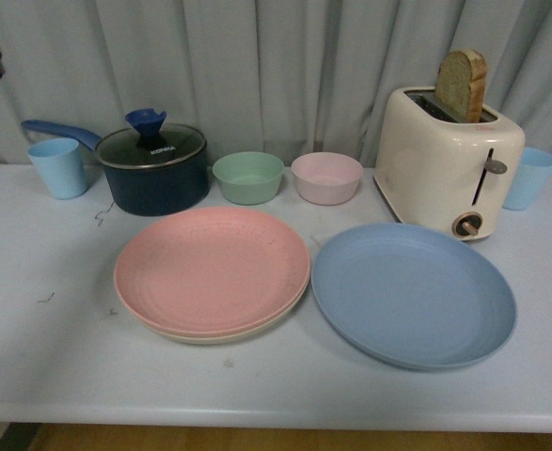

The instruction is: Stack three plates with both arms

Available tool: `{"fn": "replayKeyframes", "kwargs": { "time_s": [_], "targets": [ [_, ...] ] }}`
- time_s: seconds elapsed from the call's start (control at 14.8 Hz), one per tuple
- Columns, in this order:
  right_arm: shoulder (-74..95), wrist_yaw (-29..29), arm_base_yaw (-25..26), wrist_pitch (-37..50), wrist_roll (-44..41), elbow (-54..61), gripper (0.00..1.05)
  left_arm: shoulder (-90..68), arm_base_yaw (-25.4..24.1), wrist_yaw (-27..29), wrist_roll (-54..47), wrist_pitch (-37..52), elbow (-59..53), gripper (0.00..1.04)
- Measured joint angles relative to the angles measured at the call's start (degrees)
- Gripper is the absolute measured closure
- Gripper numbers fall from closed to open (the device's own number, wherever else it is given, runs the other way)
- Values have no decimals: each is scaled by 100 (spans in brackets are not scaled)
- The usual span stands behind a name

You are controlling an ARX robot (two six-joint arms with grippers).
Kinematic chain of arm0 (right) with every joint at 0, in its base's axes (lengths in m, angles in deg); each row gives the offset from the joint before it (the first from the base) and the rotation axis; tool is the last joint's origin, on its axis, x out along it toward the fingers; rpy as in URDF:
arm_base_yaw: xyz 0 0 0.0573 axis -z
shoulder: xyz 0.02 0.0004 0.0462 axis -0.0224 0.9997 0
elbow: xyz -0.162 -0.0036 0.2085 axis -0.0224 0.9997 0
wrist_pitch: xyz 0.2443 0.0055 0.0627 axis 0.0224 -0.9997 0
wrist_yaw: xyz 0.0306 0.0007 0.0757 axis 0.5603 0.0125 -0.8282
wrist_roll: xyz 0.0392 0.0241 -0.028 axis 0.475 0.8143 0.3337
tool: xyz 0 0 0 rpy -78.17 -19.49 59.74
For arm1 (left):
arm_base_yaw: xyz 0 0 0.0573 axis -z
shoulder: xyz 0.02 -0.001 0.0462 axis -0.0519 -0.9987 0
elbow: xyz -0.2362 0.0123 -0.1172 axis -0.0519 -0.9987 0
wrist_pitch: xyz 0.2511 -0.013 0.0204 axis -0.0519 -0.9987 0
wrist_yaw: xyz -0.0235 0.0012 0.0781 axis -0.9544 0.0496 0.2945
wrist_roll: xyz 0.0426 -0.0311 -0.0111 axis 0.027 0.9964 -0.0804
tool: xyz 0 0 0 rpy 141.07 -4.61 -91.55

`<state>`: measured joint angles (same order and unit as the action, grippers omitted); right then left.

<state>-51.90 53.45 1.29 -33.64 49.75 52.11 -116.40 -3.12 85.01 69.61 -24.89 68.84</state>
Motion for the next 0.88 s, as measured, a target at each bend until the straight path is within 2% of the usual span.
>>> {"fn": "replayKeyframes", "kwargs": {
  "time_s": [0.41, 0.74, 0.81, 0.88],
  "targets": [
    [0, 0, 0, -2, 0, 0, 6, 1244, 0, 4, -24, 208, -1506, 103],
    [0, 0, 0, -2, 0, 0, 6, 2295, 0, 9, -48, -79, -2319, 103],
    [0, 0, 0, -2, 0, 0, 6, 2293, 2, 7, -48, 348, -2514, 103],
    [0, 0, 0, 0, 0, 0, 6, 2378, 0, 9, -50, 199, -2638, 103]
  ]
}}
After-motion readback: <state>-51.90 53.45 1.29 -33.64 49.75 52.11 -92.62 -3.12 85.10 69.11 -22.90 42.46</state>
